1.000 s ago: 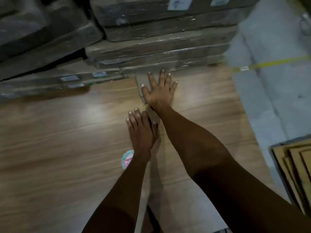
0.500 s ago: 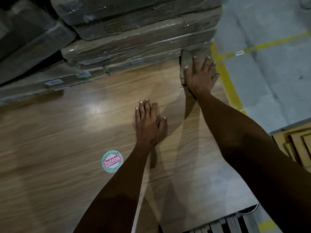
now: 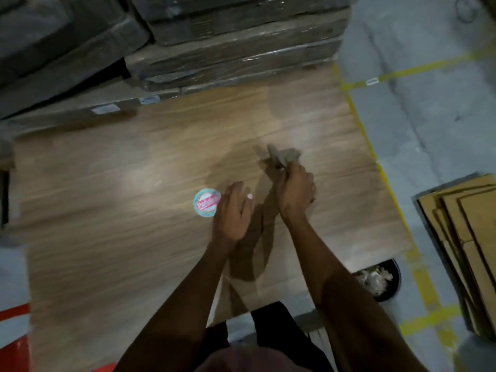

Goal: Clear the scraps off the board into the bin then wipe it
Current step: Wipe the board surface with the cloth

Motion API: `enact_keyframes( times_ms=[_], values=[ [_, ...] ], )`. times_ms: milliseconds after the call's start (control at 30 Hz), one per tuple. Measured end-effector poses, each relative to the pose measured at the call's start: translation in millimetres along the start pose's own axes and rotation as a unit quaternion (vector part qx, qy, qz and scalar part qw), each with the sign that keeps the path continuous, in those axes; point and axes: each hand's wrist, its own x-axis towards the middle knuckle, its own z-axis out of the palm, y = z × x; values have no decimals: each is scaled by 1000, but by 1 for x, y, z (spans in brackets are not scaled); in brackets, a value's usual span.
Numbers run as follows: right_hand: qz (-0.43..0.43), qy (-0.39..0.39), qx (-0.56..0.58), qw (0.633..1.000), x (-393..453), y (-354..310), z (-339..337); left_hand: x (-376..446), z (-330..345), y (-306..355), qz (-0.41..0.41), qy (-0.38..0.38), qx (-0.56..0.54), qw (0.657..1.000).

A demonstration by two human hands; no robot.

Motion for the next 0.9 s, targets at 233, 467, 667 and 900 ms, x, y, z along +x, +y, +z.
enact_keyframes(
  times_ms=[233, 467, 667, 900],
  values=[
    [-33, -91, 341, 935, -173, -83, -45, -88, -117, 9, -157, -5, -372, 915],
    [71, -284, 467, 834, -276, -159, -64, -178, -217, -28, -187, 59, -402, 894],
    [116, -461, 410, 778, -308, -190, -54, -236, -265, -65, -252, 129, -494, 822],
    [110, -470, 393, 782, -339, -204, -28, -277, -284, -90, -253, 199, -488, 812]
  ],
)
